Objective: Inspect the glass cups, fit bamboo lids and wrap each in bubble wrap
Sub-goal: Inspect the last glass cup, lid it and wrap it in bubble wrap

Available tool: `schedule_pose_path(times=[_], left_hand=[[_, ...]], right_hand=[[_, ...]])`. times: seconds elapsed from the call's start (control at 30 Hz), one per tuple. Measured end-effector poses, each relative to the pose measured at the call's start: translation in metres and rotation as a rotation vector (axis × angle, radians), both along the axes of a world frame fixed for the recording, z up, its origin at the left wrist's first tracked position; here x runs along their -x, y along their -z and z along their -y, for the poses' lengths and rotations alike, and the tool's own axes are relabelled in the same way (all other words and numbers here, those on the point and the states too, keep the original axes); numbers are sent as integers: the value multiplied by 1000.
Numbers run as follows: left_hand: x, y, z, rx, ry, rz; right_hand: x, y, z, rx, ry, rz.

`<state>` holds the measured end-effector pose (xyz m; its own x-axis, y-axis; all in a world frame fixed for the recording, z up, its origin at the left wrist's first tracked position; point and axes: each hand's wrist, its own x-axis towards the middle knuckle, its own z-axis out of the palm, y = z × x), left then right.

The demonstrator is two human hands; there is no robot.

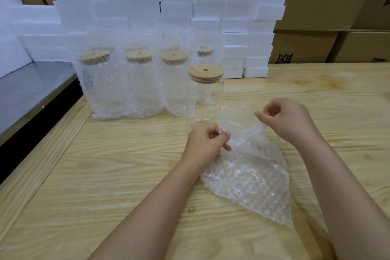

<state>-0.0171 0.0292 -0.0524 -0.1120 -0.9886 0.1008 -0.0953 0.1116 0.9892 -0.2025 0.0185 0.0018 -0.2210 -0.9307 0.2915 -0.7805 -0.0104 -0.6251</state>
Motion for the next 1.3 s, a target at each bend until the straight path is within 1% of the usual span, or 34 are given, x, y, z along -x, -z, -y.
schedule_pose_path(times=[0.03,0.07,0.13,0.17,0.23,0.27,0.37,0.43,0.53,0.63,0.73,0.8,0.9,0.97,1.03,1.13,1.3], left_hand=[[1,0,0,0,-7,-7],[1,0,0,2,-13,-7],[2,0,1,8,-22,4],[3,0,0,8,-22,7],[3,0,0,6,-15,10],[2,0,0,5,-13,10],[2,-1,0,5,-8,10],[3,-1,1,6,-4,15],[3,-1,2,12,-12,25],[4,0,3,9,-18,39],[4,-1,2,1,-35,17],[3,-2,2,-6,-39,-1],[2,-2,2,-7,-55,-23],[1,-2,3,8,-68,-65],[-1,-2,3,40,-80,-82],[-3,-1,2,94,-90,-103],[-4,-4,-1,231,-178,-106]], right_hand=[[-7,-4,2,44,-36,1],[-16,-9,3,97,-100,47],[-39,-24,3,152,-294,189],[-53,-32,2,148,-392,221],[-79,-40,6,126,-518,199],[-90,-42,10,121,-544,183],[-107,-39,22,138,-484,164],[-106,-35,25,185,-416,193],[-98,-35,22,286,-370,308],[-87,-46,15,413,-330,490],[-70,-60,10,490,-304,650],[-58,-68,9,496,-298,695],[-46,-71,10,425,-322,732],[-40,-69,10,370,-324,731],[-35,-67,10,346,-306,671],[-29,-66,10,360,-265,575],[-27,-65,10,349,-253,517]])
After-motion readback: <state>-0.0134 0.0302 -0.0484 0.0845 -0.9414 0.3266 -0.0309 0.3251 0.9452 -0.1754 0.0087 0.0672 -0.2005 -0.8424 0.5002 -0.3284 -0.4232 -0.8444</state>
